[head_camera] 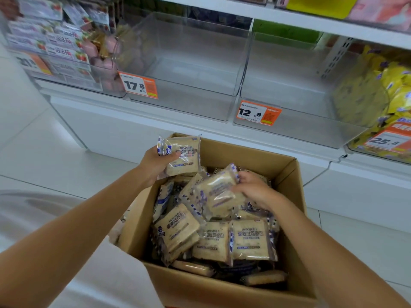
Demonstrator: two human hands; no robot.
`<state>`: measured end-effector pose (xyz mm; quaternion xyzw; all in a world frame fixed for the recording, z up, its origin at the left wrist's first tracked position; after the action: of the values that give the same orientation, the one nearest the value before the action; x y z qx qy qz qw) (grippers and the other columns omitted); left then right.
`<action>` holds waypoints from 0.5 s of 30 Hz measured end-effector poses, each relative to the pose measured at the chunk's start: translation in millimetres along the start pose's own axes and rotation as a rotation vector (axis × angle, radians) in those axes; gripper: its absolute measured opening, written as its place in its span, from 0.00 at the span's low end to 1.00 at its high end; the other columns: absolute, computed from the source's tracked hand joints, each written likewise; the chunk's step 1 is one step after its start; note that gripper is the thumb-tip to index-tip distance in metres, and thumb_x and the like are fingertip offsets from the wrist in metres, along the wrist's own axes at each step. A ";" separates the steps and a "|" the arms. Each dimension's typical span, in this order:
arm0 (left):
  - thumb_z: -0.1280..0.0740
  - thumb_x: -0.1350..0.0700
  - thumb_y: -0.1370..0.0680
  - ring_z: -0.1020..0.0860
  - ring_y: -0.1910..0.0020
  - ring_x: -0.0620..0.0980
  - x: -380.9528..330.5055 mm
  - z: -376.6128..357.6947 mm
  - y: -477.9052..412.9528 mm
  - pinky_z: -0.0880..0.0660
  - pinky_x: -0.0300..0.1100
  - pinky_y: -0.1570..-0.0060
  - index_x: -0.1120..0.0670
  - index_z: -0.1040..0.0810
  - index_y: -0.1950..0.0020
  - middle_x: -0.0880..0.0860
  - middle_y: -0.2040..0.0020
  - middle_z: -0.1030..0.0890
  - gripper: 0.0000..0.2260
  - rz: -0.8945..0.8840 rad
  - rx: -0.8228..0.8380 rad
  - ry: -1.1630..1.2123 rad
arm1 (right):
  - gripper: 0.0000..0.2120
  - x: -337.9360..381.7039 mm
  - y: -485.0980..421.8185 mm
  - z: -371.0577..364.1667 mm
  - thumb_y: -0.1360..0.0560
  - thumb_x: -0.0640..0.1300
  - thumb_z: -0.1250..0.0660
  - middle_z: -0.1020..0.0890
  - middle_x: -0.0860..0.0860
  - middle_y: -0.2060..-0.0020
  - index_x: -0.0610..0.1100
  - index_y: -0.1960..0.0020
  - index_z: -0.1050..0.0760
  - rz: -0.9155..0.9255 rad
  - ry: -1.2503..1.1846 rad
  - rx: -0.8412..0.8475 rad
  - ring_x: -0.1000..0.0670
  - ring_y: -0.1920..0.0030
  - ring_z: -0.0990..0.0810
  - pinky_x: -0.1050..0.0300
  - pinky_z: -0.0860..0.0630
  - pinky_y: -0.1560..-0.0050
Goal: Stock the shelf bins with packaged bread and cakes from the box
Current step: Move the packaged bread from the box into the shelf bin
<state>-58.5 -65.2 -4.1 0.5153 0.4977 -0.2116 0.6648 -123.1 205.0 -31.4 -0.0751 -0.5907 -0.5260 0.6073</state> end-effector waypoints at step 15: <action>0.19 0.38 0.42 0.17 0.46 0.53 -51.7 -51.0 20.7 0.24 0.55 0.39 0.55 0.22 0.38 0.53 0.47 0.15 0.39 -0.118 0.261 -0.143 | 0.36 106.2 -4.8 -19.7 0.33 0.46 0.22 0.21 0.44 0.38 0.43 0.30 0.34 0.070 -0.450 0.058 0.44 0.38 0.22 0.39 0.27 0.35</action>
<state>-86.2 -23.6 52.6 0.5508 0.4468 -0.3491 0.6125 -140.7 130.5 44.9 -0.1934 -0.7231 -0.4575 0.4800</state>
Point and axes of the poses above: each hand's wrist, its own y-axis away from the middle knuckle, its own z-axis out of the back of the hand, x = y × z, the point moved 8 cm from there along -y, towards the middle knuckle
